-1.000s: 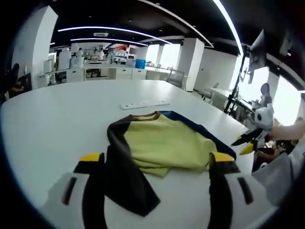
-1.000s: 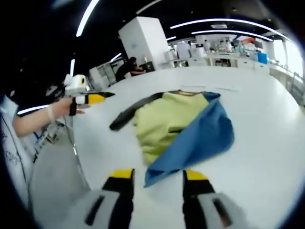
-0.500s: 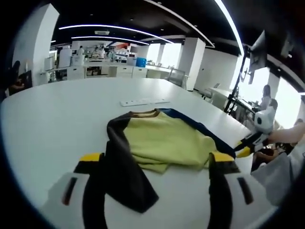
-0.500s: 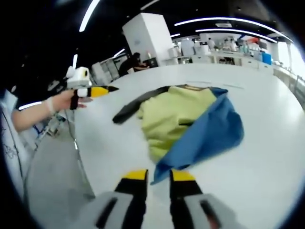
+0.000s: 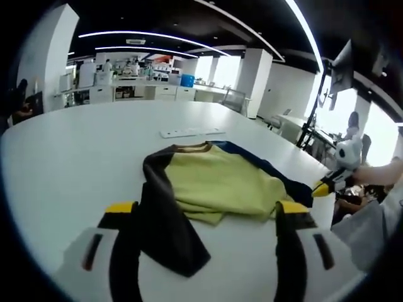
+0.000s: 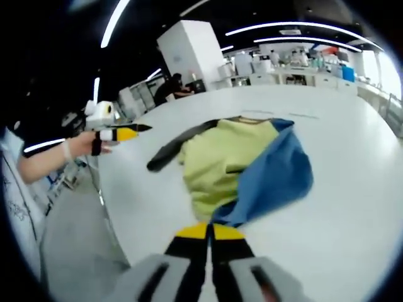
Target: Fold the garment on the visible template until the final outline fits inside the template.
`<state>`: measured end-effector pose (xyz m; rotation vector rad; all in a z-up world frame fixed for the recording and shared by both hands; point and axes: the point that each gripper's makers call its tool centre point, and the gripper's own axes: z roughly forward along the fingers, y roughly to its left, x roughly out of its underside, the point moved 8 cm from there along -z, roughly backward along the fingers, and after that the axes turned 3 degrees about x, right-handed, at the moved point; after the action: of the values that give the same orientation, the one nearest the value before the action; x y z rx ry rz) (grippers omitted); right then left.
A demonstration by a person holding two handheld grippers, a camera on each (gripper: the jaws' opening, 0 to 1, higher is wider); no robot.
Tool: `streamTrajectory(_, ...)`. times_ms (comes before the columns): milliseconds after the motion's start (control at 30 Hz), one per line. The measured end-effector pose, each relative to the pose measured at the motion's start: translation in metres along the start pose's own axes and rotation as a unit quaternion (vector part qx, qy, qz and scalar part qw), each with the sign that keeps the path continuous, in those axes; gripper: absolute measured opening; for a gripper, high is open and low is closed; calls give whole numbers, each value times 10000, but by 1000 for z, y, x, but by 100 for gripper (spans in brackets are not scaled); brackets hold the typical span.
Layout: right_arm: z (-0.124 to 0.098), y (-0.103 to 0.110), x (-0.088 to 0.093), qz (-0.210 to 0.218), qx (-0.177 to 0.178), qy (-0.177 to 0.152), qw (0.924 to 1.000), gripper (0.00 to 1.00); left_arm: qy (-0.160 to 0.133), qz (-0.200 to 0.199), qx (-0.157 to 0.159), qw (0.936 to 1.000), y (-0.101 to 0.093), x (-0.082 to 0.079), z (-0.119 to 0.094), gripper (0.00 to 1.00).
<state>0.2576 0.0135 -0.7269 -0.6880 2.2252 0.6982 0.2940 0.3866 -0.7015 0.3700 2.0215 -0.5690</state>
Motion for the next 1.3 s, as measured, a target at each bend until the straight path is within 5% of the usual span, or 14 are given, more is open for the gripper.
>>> streamTrajectory(700,-84,-106,-49,128,765,180,9968,0,52,-70,29,10000,-5,5,9,85)
streamTrajectory(1133,-82,-208,-49,662,1264,784,9867,0,136,-199,-37,9997,-5,9,16,85)
streamTrajectory(1200,-84,-206,-46,665,1411,937,9833,0,134,-238,-64,9996,-2,10,19,85)
streamTrajectory(1300,-82,-231,-45,735,1539,1047,9798,0,153,-270,-88,9995,1,11,22,84)
